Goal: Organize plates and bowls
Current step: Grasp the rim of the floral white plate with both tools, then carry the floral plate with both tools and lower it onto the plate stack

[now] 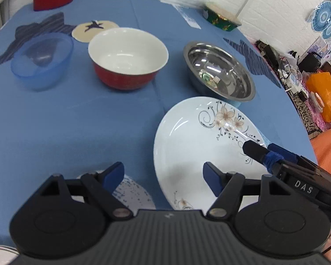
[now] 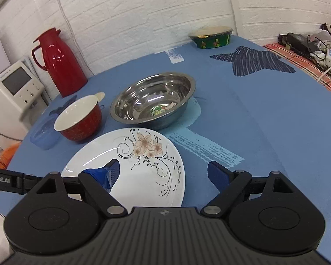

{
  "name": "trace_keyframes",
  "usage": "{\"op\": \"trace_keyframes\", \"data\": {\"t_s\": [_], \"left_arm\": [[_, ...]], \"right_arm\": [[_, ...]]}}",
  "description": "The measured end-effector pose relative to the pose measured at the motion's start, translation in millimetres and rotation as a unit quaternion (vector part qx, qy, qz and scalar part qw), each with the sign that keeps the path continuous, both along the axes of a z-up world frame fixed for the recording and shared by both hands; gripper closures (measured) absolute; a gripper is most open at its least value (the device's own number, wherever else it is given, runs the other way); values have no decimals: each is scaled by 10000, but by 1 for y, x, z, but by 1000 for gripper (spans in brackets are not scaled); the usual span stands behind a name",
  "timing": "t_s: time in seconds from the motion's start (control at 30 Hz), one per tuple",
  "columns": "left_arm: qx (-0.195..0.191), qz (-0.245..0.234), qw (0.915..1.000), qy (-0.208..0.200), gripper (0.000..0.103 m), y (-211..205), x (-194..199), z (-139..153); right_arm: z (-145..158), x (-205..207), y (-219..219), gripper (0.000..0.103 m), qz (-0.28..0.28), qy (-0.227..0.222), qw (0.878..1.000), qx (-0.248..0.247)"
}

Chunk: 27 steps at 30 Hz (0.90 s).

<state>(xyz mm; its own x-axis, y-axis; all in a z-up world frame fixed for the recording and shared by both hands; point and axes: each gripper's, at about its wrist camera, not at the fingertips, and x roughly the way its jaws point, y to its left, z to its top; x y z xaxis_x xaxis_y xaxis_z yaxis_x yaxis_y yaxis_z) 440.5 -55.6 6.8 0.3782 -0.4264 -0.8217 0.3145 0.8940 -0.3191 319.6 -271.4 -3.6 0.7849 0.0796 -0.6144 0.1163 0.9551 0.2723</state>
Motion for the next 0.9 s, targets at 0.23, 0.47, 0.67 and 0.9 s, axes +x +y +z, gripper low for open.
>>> {"op": "trace_keyframes", "data": {"t_s": [0.23,0.47,0.67,0.9], "left_arm": [[172,5,9998,-80,32,-10,7,-12],[362,-9,9989,-313,32,-17,1,-14],[325,-331,9981,-401,46,-29,-5,-13],[441,-460,9962,-587,47,-32,-9,-15]], "right_arm": [[-13,6,14,27,337,164,9991,-192],[-16,-1,25,26,533,105,9965,-635],[-11,-5,36,27,706,202,9966,-363],[-14,-4,44,26,690,163,9950,-699]]}}
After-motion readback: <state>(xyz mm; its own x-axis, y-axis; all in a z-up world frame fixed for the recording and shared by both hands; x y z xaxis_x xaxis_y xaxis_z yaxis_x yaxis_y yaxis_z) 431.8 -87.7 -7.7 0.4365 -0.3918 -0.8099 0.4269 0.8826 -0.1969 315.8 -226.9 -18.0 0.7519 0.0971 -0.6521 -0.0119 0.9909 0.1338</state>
